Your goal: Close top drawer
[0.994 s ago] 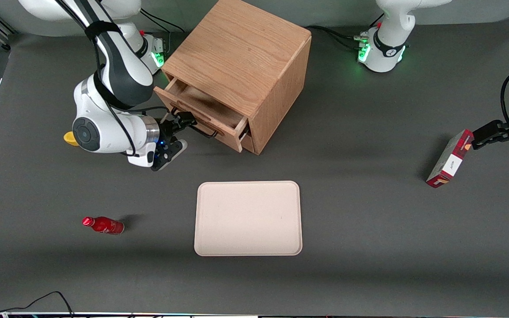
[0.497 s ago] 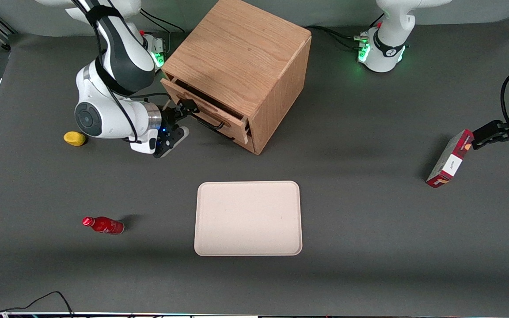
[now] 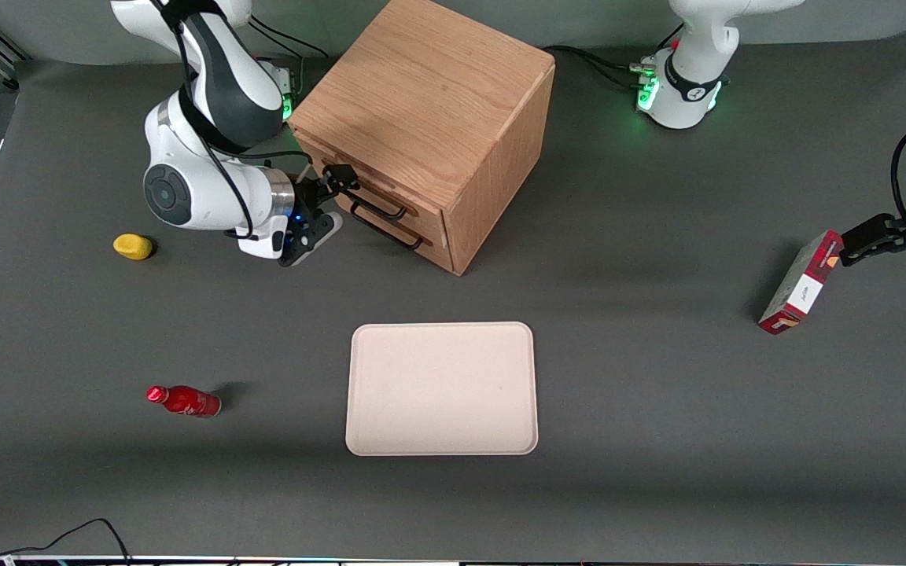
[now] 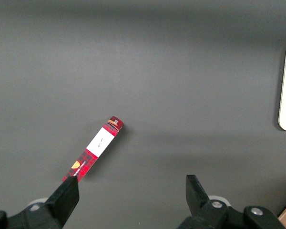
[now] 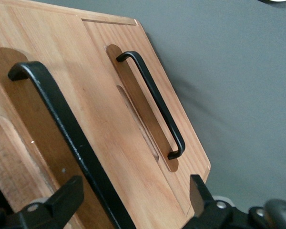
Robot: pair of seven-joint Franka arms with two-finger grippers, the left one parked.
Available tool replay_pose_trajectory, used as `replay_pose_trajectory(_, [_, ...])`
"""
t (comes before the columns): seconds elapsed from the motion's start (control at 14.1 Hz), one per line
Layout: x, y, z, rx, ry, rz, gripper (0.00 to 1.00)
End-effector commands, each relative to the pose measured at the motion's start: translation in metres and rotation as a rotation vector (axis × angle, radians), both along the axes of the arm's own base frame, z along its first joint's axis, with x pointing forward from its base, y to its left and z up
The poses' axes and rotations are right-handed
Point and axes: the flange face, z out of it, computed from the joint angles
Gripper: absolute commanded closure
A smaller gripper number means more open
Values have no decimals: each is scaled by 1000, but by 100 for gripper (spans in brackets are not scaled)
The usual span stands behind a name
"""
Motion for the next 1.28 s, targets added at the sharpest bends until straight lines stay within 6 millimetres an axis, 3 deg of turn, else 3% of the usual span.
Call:
replay_pose_trajectory(0.0, [-13,9,7,0,-1,-26,0])
replay_pose_trajectory(0.21, [-4,11,16,10,-20,-26,0])
replay_pose_trajectory(0.35, [16,13,41,26,-62,-20,0])
replay_pose_trajectory(0.57, [35,11,109,-2,-97,33,0])
replay_pose_trajectory(0.78, [41,-4,182,-68,-168,56,0])
replay_pose_trajectory(0.99, [20,-14,253,-137,-281,64,0])
replay_pose_trajectory(1.21, [-27,-34,317,-278,-349,-182,0])
